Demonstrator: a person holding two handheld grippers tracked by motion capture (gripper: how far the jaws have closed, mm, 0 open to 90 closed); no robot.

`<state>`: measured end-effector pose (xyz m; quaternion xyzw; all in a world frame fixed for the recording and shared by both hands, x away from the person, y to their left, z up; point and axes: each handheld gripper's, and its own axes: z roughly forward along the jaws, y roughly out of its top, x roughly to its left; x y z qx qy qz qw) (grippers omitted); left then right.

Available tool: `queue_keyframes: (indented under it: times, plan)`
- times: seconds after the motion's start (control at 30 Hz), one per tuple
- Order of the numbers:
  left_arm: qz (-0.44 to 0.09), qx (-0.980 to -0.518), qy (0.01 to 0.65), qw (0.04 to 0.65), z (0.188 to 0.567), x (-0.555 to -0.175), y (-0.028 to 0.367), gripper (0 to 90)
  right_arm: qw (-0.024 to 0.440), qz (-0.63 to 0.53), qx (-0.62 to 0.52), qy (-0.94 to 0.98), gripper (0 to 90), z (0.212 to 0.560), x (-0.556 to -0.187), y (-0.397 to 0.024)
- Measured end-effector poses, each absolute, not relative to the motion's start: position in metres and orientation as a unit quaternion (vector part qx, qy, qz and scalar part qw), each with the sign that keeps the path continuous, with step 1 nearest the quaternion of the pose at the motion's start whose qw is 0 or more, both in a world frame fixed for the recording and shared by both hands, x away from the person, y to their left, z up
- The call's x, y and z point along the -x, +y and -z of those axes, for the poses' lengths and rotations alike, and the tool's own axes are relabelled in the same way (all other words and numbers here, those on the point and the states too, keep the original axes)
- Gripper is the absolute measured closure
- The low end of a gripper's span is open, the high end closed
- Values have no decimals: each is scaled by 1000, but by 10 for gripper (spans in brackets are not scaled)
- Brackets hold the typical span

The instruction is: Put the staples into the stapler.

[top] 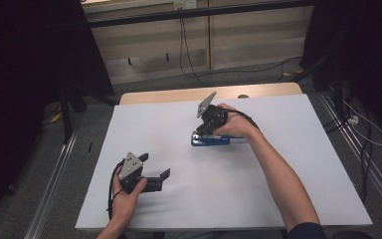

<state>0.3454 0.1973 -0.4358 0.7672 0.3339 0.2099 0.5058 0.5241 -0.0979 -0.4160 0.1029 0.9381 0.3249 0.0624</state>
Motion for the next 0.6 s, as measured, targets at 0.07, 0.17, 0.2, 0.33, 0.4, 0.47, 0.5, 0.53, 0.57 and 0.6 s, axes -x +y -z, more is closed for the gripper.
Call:
queue_keyframes:
  times: [0.07,0.17,0.2,0.33,0.4,0.47,0.5,0.53,0.57,0.6]
  plan:
    - [-209,-766,334,508,436,-346,197,36,63,-322,-102,939,791,416,-524,-98]
    - [-209,-765,335,508,436,-345,197,36,64,-321,-99,940,789,415,-525,-97]
    - [-209,-765,335,508,436,-345,197,36,64,-319,-98,940,788,415,-524,-96]
    - [-210,-766,334,507,436,-345,197,36,69,-315,-90,942,785,415,-524,-95]
    - [-210,-765,335,508,436,-345,197,36,69,-313,-89,943,785,414,-524,-95]
    - [-211,-765,335,508,436,-345,198,36,69,-314,-87,943,784,415,-524,-95]
    - [-212,-765,335,508,435,-345,198,36,69,-315,-85,943,784,415,-524,-95]
    - [-212,-764,336,508,435,-345,198,36,68,-315,-86,943,784,415,-524,-95]
    - [-212,-765,335,508,435,-345,198,36,68,-315,-86,943,784,415,-524,-95]
    - [-212,-765,336,508,435,-345,198,36,69,-315,-84,943,784,415,-524,-95]
